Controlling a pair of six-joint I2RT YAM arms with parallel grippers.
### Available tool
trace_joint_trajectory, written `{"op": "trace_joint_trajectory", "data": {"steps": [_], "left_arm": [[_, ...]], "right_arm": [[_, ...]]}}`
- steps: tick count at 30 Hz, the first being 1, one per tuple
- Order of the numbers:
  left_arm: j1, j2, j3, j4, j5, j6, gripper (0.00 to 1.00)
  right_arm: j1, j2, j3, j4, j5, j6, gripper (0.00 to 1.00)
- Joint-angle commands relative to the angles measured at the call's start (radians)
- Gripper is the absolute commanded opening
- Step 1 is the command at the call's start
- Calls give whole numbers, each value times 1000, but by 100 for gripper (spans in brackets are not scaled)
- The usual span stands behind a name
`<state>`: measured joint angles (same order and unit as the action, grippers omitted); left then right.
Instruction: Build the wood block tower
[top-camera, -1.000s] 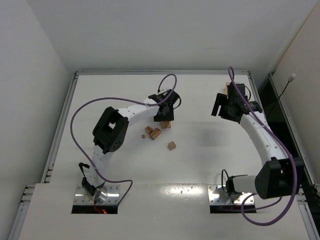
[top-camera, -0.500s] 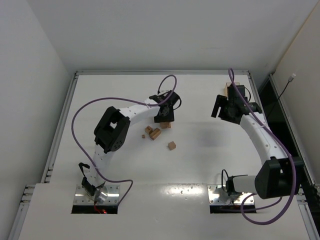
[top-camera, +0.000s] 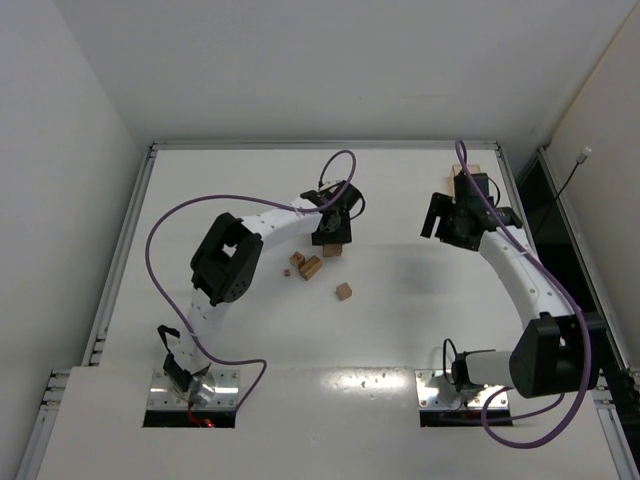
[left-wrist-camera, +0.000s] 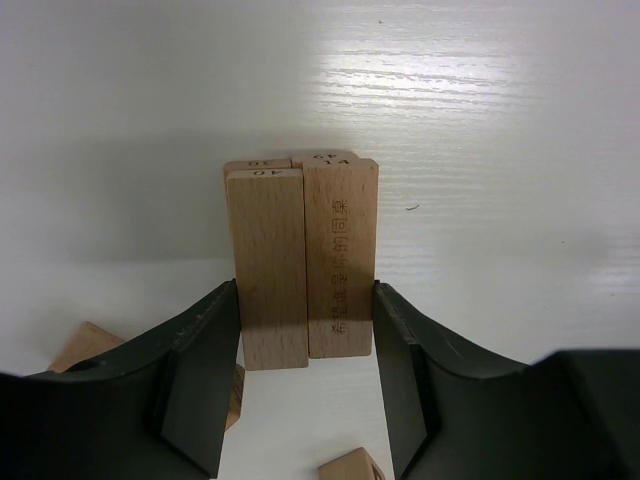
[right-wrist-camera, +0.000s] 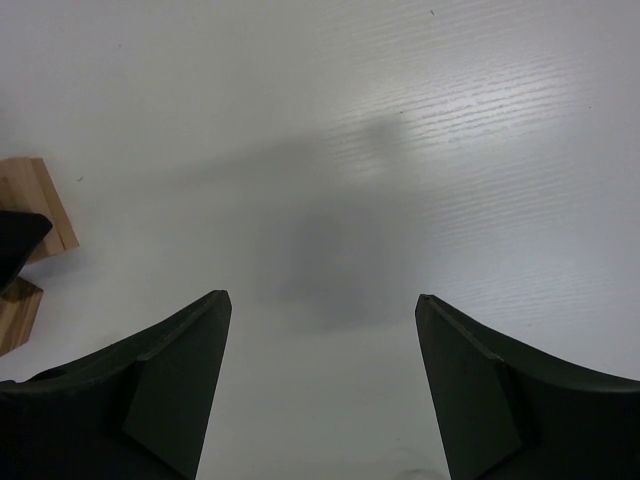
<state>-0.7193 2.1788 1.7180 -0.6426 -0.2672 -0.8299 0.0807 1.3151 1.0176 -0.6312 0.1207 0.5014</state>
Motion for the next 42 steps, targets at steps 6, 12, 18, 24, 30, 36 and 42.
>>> {"op": "trace_joint_trajectory", "data": {"steps": [6,12,18,24,30,36,42], "left_arm": [[-19,6,14,31,28,0,19],[-19,6,5,31,28,0,23],[-19,-13,-14,31,-12,0,3],[-19,-22,-14,31,-21,0,0],[-19,-22,-35,31,-21,0,2],[-19,-31,-55,40,-21,0,18],[-19,-31,-66,40,-21,0,33]], "right_arm": [[-2,-2,10,30,-12,17,72],[-22,7,19,30,-21,17,72],[-22,7,10,30,-30,17,72],[-22,7,-1,30,-39,17,71],[-22,7,-1,30,-39,26,71],[-22,16,9,39,-49,26,71],[-22,26,18,39,-49,26,71]]}}
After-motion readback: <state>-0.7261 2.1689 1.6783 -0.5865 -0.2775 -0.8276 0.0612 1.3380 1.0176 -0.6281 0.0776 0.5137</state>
